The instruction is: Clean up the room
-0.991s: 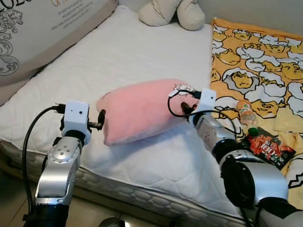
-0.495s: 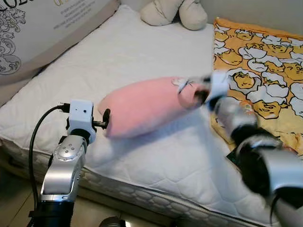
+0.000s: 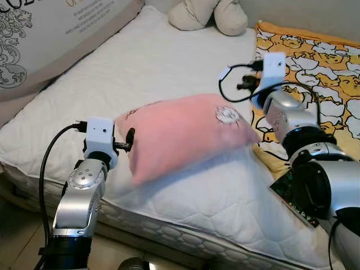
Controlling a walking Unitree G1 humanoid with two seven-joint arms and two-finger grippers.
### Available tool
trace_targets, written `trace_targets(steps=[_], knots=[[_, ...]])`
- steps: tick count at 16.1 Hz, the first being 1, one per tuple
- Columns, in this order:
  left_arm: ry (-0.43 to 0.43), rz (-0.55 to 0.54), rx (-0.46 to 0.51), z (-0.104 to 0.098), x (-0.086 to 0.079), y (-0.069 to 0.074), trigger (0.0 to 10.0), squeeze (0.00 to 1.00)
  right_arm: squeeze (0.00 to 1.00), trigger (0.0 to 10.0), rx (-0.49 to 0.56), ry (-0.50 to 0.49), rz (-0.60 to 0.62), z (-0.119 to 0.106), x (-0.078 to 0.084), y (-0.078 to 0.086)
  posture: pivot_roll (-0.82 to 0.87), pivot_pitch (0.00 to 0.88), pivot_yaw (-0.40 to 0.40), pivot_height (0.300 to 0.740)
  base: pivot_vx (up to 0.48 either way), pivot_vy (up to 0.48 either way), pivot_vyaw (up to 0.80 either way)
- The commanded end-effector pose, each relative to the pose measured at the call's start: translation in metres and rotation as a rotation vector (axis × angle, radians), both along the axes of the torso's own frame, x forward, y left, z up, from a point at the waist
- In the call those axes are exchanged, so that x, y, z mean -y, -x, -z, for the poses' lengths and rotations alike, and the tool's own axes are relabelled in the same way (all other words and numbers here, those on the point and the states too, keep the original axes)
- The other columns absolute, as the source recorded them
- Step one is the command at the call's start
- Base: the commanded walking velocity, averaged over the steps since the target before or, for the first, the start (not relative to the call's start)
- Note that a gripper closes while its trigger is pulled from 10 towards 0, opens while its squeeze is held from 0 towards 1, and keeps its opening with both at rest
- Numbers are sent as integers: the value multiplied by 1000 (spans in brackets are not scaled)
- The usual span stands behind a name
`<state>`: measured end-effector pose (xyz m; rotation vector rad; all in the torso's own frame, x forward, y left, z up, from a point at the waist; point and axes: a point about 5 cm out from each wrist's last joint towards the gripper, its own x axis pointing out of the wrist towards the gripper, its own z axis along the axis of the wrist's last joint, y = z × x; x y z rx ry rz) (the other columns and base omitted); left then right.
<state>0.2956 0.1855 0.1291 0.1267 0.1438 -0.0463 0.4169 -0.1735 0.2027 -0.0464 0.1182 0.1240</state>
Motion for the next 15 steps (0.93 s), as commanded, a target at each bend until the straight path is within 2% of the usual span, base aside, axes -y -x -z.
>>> trace_targets(steps=[1,2,3,4,5,6,7,9,10,11,13,15], knots=[[14,45,24,-3,9,-1,10000,0,0,10000,71,47,41,-1,2,1,107,18,-70,731,0,0,0],[15,42,38,-4,10,-1,10000,0,0,10000,151,65,129,7,6,7,98,15,-72,731,0,0,0],[26,41,40,-4,10,-1,10000,0,1000,10000,223,69,183,17,8,17,85,12,-70,731,0,0,0],[34,42,40,-4,11,-1,10000,0,1000,10000,252,71,201,22,8,22,85,12,-70,731,0,0,0],[47,52,43,-3,13,-2,10000,0,1000,10000,321,109,204,40,3,47,54,0,-67,731,0,0,0],[48,61,45,-3,15,-4,10000,0,1000,10000,346,111,226,54,3,72,37,0,-64,731,0,0,0],[48,66,47,-3,16,-6,10000,0,1000,10000,348,103,247,58,4,81,25,0,-60,731,0,0,0],[32,106,59,-3,20,-9,10000,0,1000,10000,327,88,305,82,10,125,-5,0,-44,731,0,0,0],[38,112,56,-2,20,-9,10000,0,1000,10000,289,66,333,92,14,140,-15,0,-39,731,0,0,0],[41,116,54,-1,21,-8,10000,0,1000,10000,265,50,347,97,16,147,-20,0,-35,731,0,0,0],[54,140,55,3,25,-4,10000,0,1000,10000,183,-3,357,115,14,175,-34,0,-24,731,0,0,0],[53,158,69,2,29,-9,10000,0,1000,10000,141,-69,352,121,6,179,-47,0,-10,731,0,-232,0]])
